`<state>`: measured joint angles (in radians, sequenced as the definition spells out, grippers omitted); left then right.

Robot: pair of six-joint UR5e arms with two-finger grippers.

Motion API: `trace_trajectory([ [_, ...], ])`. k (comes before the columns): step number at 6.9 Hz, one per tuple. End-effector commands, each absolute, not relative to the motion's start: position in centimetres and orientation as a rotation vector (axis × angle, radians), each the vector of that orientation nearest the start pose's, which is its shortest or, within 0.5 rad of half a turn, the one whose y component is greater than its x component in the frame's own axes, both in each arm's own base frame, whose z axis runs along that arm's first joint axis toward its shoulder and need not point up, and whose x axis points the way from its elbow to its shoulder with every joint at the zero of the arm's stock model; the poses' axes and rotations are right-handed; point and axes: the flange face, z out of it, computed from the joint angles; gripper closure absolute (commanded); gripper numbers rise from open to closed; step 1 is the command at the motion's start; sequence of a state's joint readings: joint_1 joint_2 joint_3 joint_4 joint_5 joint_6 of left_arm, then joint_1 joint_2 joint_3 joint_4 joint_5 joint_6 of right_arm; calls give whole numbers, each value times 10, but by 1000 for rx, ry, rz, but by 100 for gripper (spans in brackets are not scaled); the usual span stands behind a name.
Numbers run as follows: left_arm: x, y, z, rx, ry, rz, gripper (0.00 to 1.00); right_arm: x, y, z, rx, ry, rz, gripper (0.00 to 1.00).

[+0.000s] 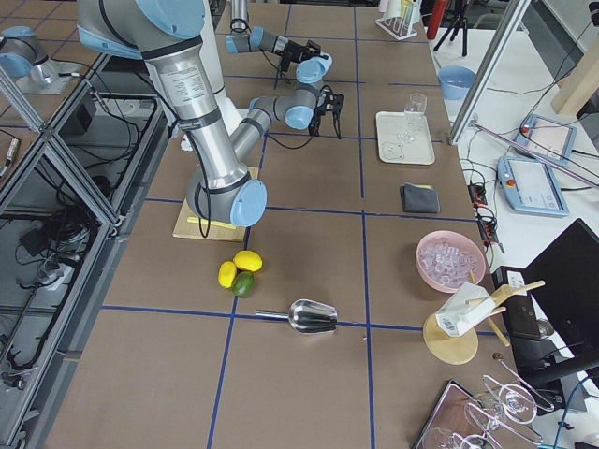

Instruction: Pour ice into bowl

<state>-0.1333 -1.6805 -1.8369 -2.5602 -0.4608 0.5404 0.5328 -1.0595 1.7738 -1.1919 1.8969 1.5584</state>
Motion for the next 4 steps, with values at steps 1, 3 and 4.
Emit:
trace_trajectory([
  [1, 427, -288, 367, 1489, -51, 698, 100, -497, -408, 231, 6, -1124, 287, 0],
  [3, 384, -294, 382, 1437, 139, 559, 100, -500, -406, 230, 3, -1122, 284, 0],
  [4, 366, -309, 396, 1380, 259, 454, 100, -507, -399, 226, -1, -1127, 274, 0],
])
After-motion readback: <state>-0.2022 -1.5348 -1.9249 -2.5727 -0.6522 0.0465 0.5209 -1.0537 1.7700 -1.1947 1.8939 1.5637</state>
